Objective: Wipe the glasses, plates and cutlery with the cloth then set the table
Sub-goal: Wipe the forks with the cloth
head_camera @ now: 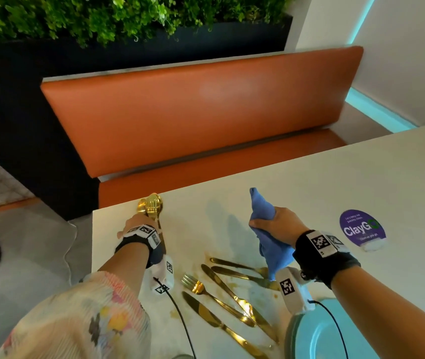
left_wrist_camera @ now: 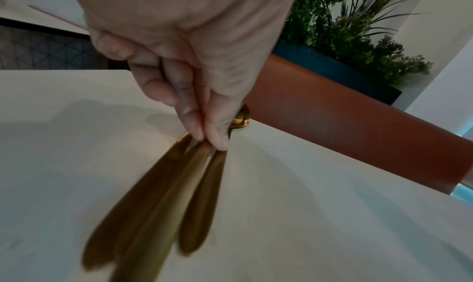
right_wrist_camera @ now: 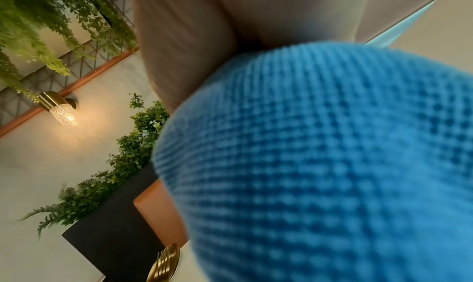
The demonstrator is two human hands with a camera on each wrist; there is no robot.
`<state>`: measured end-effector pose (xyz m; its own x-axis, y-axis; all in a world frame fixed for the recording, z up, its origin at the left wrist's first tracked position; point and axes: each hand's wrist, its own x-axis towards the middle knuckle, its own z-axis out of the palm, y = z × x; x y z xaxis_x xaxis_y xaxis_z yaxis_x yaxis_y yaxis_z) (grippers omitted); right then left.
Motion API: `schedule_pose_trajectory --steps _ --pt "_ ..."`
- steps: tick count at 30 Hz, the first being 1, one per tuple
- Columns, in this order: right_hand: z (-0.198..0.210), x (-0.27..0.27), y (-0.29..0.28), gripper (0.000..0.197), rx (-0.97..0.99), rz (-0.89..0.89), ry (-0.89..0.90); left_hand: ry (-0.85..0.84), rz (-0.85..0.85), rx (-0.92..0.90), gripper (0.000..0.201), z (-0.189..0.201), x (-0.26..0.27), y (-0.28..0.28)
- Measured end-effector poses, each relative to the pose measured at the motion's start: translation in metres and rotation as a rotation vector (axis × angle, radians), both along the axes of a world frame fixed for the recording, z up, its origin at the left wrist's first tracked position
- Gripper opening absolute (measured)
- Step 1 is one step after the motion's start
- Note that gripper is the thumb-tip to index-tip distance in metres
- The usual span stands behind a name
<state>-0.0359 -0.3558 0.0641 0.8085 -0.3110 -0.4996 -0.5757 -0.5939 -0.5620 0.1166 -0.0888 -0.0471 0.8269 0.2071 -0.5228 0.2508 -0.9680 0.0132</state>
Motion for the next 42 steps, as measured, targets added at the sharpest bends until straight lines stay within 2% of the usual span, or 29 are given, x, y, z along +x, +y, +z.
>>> schedule_pose_trajectory --steps 3,6,8,12,14,16,21,23,25,27,29,31,34,37,39,42 --pt "0.005 -0.01 -0.013 0.022 0.003 -0.041 -0.024 -0.036 0.012 0.033 0.04 0.013 -0.012 -0.005" --pt "0.011 -0.02 -0.027 0.021 -0.002 -0.101 -0.044 -0.125 -0.088 0.041 0.04 0.027 -0.021 -0.025" --pt "0.015 -0.028 -0.035 0.026 -0.011 -0.129 -0.043 -0.131 -0.28 0.003 0.044 0.033 -0.024 -0.05" --pt "0.016 -0.045 -0.044 0.04 -0.014 -0.155 -0.05 0.042 -0.579 -0.191 0.044 0.052 -0.063 -0.109" --pt "0.016 -0.054 -0.045 0.038 -0.002 -0.166 -0.052 0.125 -0.673 -0.24 0.038 0.05 -0.084 -0.131" --pt "0.015 -0.064 -0.047 0.036 0.003 -0.162 -0.041 0.165 -0.724 -0.214 0.031 0.042 -0.101 -0.144" --pt "0.012 -0.087 -0.055 0.029 0.047 -0.183 -0.049 0.084 -0.869 -0.151 0.025 0.024 -0.126 -0.154" --pt "0.007 -0.095 -0.06 0.036 0.056 -0.209 -0.075 0.037 -0.921 -0.119 0.023 0.02 -0.13 -0.156" --pt "-0.004 -0.102 -0.065 0.054 0.123 -0.306 -0.106 0.026 -0.945 -0.075 0.023 0.02 -0.132 -0.158" --pt "-0.014 -0.11 -0.064 0.064 0.274 -0.473 -0.125 0.053 -0.943 -0.065 0.026 0.026 -0.133 -0.161" --pt "-0.021 -0.115 -0.06 0.048 0.43 -0.585 -0.164 0.091 -0.878 -0.137 0.029 0.036 -0.132 -0.164" --pt "-0.028 -0.118 -0.057 0.037 0.534 -0.705 -0.228 0.099 -0.729 -0.308 0.03 0.048 -0.131 -0.167" --pt "-0.032 -0.112 -0.049 0.038 0.69 -0.847 -0.313 0.11 -0.531 -0.567 0.027 0.072 -0.129 -0.169" --pt "-0.024 -0.096 -0.034 0.036 0.813 -0.84 -0.35 0.157 -0.485 -0.683 0.022 0.095 -0.136 -0.171" --pt "-0.015 -0.085 -0.021 0.025 0.846 -0.748 -0.364 0.153 -0.462 -0.709 0.016 0.104 -0.142 -0.17" --pt "-0.009 -0.07 -0.009 0.008 0.707 -0.641 -0.372 0.132 -0.425 -0.709 0.013 0.111 -0.148 -0.164"
